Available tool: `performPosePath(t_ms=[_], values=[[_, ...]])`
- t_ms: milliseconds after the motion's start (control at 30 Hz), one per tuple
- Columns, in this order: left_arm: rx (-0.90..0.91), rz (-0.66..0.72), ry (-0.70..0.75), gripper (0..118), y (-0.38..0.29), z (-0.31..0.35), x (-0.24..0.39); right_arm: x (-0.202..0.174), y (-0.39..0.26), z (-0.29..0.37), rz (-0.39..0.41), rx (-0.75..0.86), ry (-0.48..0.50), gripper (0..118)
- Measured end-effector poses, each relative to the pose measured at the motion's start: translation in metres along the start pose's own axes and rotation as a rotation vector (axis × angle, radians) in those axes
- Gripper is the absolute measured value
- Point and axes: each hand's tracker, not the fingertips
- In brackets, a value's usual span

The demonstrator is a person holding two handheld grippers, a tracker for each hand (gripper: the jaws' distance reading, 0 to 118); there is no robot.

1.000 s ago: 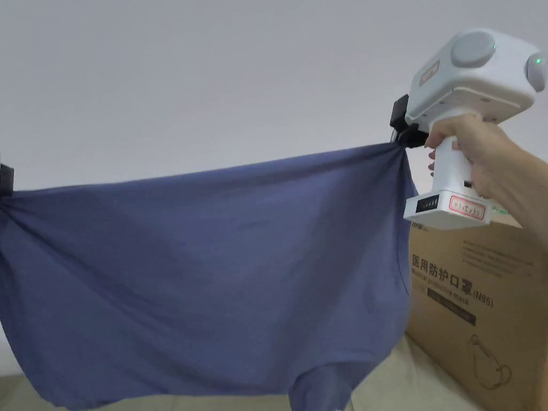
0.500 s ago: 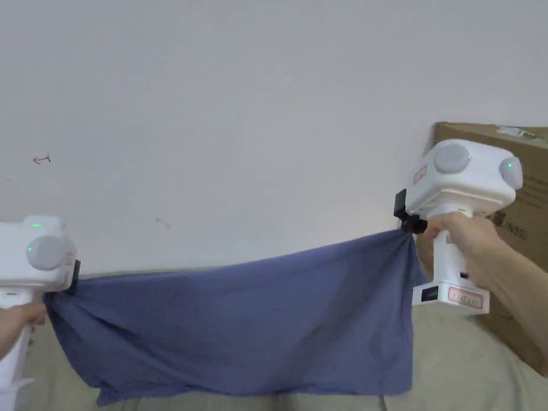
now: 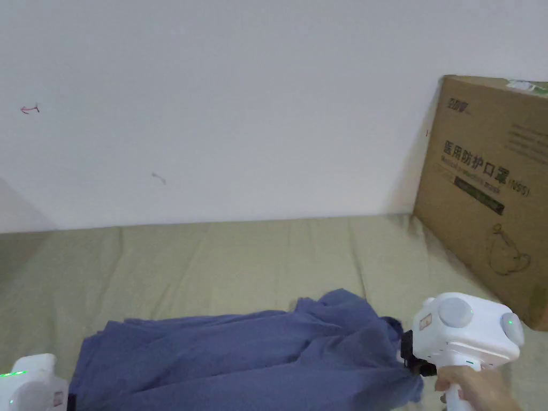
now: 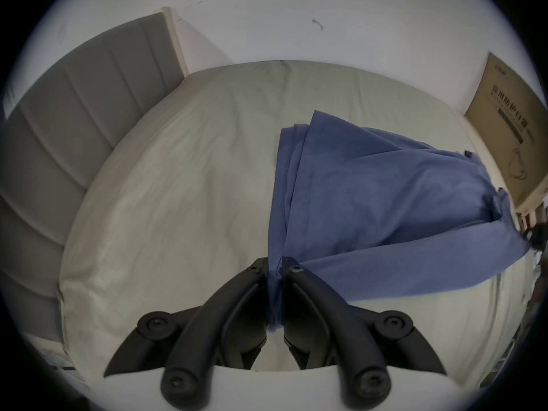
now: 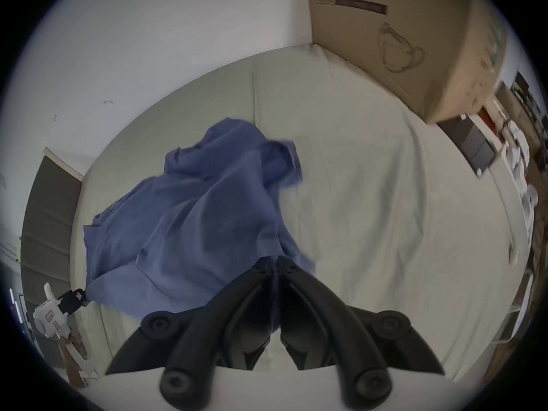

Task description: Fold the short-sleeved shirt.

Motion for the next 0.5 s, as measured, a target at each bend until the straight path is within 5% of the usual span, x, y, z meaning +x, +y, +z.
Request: performPosePath(t_ms=[267,500], values=[[0.047,-0.134,-0.038,7,-0.115,0.104,-0.022,0.051,-0.136,0.066,0.043,0.034,0.036,3],[0.041,-0.092,-0.043,7,-0.222,0.188,-0.053,0.092,-0.253,0.138,0.053,0.024,0.040,3]])
